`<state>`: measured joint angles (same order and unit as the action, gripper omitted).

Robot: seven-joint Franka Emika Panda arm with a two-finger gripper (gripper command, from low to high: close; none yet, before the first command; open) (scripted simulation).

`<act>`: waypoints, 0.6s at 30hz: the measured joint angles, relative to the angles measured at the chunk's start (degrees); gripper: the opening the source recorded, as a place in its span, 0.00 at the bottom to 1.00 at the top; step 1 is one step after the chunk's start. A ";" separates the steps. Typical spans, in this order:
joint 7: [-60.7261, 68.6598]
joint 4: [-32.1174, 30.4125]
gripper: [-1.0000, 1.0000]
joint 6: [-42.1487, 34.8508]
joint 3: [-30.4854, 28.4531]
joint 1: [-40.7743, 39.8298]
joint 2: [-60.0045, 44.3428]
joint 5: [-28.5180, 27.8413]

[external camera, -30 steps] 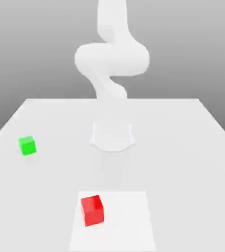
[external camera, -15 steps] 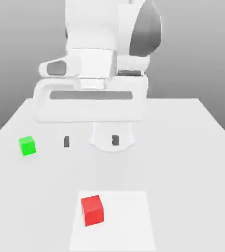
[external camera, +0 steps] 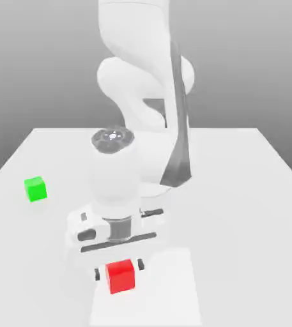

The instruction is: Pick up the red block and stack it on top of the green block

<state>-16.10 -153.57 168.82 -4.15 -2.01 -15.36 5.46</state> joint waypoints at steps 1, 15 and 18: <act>-0.03 0.00 0.00 -0.03 0.01 -0.01 0.00 -0.03; -12.55 -4.50 0.00 -12.12 -7.66 -14.00 17.17 -11.22; -18.08 -6.32 0.00 -13.34 -10.65 -21.10 20.50 -14.72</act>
<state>-34.19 -159.89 155.48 -14.80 -23.11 5.14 -9.26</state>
